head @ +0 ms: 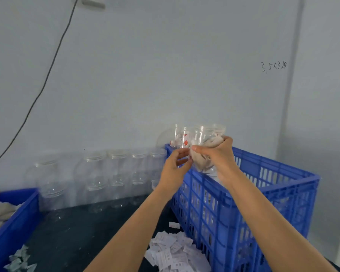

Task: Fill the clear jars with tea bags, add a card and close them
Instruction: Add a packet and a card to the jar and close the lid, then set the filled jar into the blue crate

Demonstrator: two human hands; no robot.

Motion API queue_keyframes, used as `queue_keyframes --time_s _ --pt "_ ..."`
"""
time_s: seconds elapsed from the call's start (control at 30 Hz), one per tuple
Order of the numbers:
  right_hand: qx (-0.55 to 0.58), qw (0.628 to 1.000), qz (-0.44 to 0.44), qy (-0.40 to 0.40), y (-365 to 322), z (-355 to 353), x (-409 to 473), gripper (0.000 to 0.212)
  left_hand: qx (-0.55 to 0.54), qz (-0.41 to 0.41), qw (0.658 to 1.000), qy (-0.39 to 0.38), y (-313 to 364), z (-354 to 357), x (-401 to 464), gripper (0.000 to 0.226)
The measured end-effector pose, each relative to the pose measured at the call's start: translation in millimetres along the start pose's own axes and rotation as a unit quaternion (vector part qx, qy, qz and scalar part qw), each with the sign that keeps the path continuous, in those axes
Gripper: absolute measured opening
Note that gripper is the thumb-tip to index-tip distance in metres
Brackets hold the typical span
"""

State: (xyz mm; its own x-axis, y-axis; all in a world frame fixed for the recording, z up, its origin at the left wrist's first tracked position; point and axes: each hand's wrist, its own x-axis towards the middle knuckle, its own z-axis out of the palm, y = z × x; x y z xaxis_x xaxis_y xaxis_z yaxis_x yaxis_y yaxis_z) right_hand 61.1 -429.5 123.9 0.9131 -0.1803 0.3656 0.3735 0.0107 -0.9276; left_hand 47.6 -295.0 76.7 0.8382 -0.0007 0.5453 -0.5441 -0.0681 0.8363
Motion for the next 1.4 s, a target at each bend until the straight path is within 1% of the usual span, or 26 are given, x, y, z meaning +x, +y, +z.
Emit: queue_keyframes --time_s 0.1,0.17,0.27,0.33,0.43,0.53,0.6,0.7,0.73,0.77,0.8,0.87,0.93,1.0,1.03,1.13,1.23,1.3,1.33,1.4 --pt "-0.015 1.0 0.012 0.021 1.0 -11.9 22.1 0.091 0.022 -0.01 0.999 -0.047 -8.5 17.3 6.7 0.037" --pt "-0.028 0.998 0.029 0.046 5.0 -18.3 34.8 0.09 0.092 -0.014 0.993 -0.071 -13.8 28.3 11.1 0.046" --pt "-0.04 0.993 0.066 0.091 17.1 -28.3 52.8 0.09 0.238 -0.012 0.967 -0.088 -17.4 47.7 24.6 0.045" --pt "-0.055 0.988 0.088 0.113 23.8 -34.5 62.6 0.089 0.3 -0.026 0.947 -0.11 -16.4 60.9 35.8 0.043" --pt "-0.065 0.986 0.107 0.112 30.1 -42.2 75.8 0.087 0.365 -0.039 0.918 -0.153 -14.5 73.6 48.7 0.043" --pt "-0.077 0.985 0.116 0.102 33.9 -46.2 86.7 0.091 0.393 -0.046 0.9 -0.183 -15.2 75.6 54.8 0.05" --pt "-0.088 0.986 0.116 0.085 35.8 -47.4 92.8 0.09 0.407 -0.045 0.891 -0.195 -17.0 74.3 56.4 0.052" --pt "-0.105 0.987 0.11 0.06 38.2 -46.9 98.7 0.069 0.422 -0.039 0.883 -0.203 -17.5 71.5 55.0 0.051" --pt "-0.106 0.987 0.109 0.058 38.1 -46.3 98.9 0.064 0.424 -0.039 0.881 -0.205 -17.3 71.0 54.5 0.051" --pt "-0.107 0.986 0.111 0.057 38.3 -45.9 99.7 0.063 0.423 -0.039 0.881 -0.206 -16.8 70.8 53.9 0.05" --pt "-0.109 0.986 0.116 0.055 38.3 -45.6 100.0 0.066 0.421 -0.04 0.883 -0.206 -16.2 70.8 53.6 0.05" --pt "-0.124 0.983 0.124 0.06 39.3 -44.7 98.5 0.08 0.415 -0.044 0.885 -0.206 -15.0 70.9 53.1 0.05" --pt "-0.172 0.972 0.142 0.076 40.8 -44.3 95.6 0.093 0.414 -0.046 0.886 -0.205 -14.0 70.7 52.5 0.049" --pt "-0.199 0.964 0.153 0.085 40.7 -42.6 93.9 0.094 0.403 -0.053 0.892 -0.197 -13.7 69.8 50.7 0.049" --pt "-0.209 0.963 0.154 0.074 40.1 -42.1 93.3 0.092 0.387 -0.058 0.901 -0.187 -13.2 69.0 48.6 0.049" --pt "-0.24 0.952 0.17 0.087 31.7 -41.7 88.3 0.096 0.315 -0.042 0.939 -0.129 -14.3 64.5 41.1 0.044" --pt "-0.172 0.969 0.163 0.072 26.2 -46.4 86.2 0.092 0.246 -0.003 0.968 -0.043 -19.8 50.9 31.7 0.034" --pt "-0.159 0.968 0.169 0.099 18.7 -47.4 76.5 0.094 0.21 0.001 0.978 -0.001 -26.6 34.1 23.9 0.03" --pt "-0.17 0.963 0.164 0.128 15.2 -44.7 70.2 0.092 0.206 -0.002 0.978 0.017 -30.4 23.3 19.5 0.031" --pt "-0.175 0.964 0.101 0.175 9.6 -34.1 53.5 0.081 0.22 -0.019 0.974 0.048 -38.5 -0.4 10.2 0.033"
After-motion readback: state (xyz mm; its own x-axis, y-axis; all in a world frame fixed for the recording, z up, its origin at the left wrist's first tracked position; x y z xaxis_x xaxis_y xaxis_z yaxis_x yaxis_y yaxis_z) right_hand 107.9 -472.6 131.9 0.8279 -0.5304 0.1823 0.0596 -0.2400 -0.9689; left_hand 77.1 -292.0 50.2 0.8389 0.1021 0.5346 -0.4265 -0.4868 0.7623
